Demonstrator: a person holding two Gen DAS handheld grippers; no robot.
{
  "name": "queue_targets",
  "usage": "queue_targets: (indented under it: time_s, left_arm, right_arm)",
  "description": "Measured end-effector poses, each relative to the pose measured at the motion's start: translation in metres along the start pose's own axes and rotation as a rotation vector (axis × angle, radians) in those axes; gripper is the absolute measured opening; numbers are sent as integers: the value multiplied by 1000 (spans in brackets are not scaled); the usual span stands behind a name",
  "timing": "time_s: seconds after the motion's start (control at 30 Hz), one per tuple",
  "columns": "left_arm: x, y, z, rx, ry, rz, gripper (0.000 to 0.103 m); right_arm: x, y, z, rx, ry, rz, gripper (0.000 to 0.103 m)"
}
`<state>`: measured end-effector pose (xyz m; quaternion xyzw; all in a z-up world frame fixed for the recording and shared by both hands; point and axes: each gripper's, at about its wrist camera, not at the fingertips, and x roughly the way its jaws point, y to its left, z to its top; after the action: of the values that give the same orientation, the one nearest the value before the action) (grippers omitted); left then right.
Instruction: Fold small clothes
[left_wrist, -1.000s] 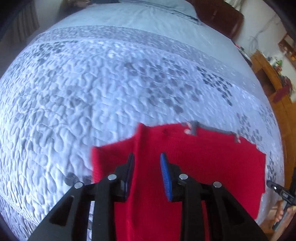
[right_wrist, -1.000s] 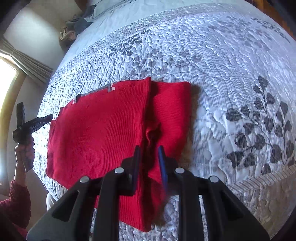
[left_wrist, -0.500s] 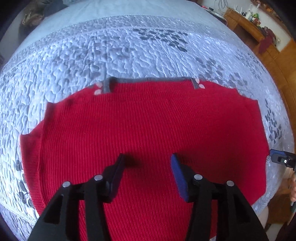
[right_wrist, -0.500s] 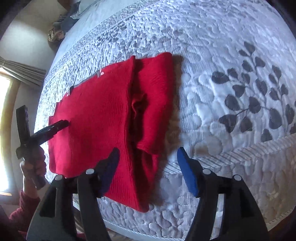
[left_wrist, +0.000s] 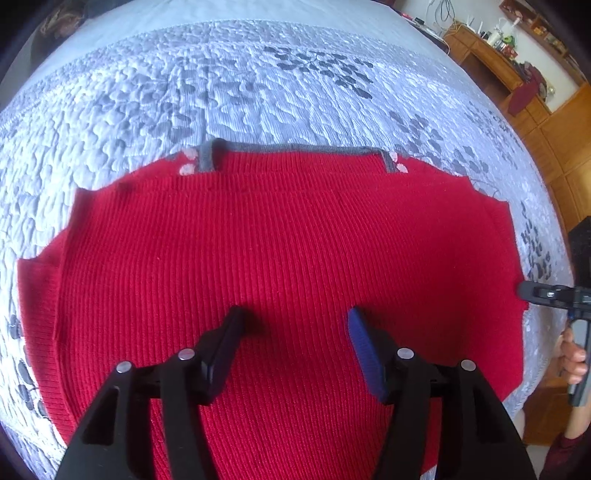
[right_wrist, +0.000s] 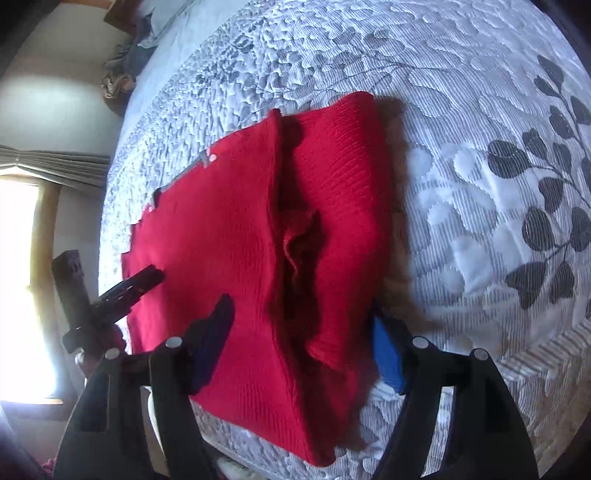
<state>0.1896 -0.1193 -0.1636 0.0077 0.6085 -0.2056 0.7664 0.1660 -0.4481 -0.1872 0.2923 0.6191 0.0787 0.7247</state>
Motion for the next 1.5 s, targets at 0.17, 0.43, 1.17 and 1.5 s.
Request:
queue_targets:
  time_s: [0.17, 0.43, 1.17, 1.5]
  left_arm:
    - [0, 1, -1, 6, 0, -15, 60]
    - [-11, 7, -3, -31, 9, -46, 60]
    - [-61, 99, -39, -121, -27, -125, 59]
    - [-51, 126, -44, -180, -9, -218, 60]
  right_arm:
    - [-1, 4, 0, -25, -6, -49, 30]
    - [16, 26, 2, -110, 13, -169, 27]
    - [10, 211, -6, -347, -52, -286, 21]
    - [45, 265, -34, -480, 18, -167, 48]
